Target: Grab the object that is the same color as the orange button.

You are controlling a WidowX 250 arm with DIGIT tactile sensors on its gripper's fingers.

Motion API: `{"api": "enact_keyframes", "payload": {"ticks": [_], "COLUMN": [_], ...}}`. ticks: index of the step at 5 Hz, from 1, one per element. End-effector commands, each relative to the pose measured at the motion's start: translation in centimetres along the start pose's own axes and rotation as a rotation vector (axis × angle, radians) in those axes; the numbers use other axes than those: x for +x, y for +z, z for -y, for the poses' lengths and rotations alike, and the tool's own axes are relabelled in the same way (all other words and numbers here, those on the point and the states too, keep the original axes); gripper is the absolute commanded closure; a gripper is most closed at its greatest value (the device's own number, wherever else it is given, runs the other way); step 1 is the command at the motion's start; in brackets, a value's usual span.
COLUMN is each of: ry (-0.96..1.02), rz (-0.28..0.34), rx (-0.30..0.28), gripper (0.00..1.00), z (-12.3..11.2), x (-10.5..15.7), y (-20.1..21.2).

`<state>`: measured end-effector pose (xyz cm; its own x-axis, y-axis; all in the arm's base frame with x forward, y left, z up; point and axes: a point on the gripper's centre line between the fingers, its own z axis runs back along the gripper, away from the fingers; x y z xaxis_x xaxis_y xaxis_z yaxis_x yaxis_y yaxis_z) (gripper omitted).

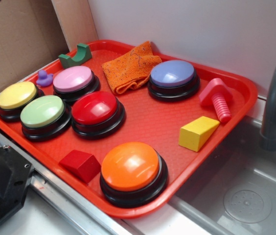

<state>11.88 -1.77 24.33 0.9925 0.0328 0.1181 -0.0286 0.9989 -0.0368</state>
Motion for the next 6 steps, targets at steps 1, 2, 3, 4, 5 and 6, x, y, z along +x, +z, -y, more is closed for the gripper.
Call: {"api": "enact_keyframes", "payload": {"ticks": [1, 2, 3, 4, 5, 6], "ry": [0.0, -0.04, -0.049, -0.131, -0.144, -0.173], "rz": [0.0, 0.028, 0.051, 0.104, 0.17, 0.183], "rx": [0.0, 0.024, 0.043, 0.016, -0.047, -0.028], "gripper": [0.0, 0.0, 0.0, 0.0, 0.0, 0.0], "z": [0.0, -1.1, -2.5, -4.4, -6.7, -8.1], "x": [0.0, 2.1, 4.3, 7.4, 9.7, 12.3], "y": [0.0, -0.8, -1.7, -3.5, -5.5, -7.9]}}
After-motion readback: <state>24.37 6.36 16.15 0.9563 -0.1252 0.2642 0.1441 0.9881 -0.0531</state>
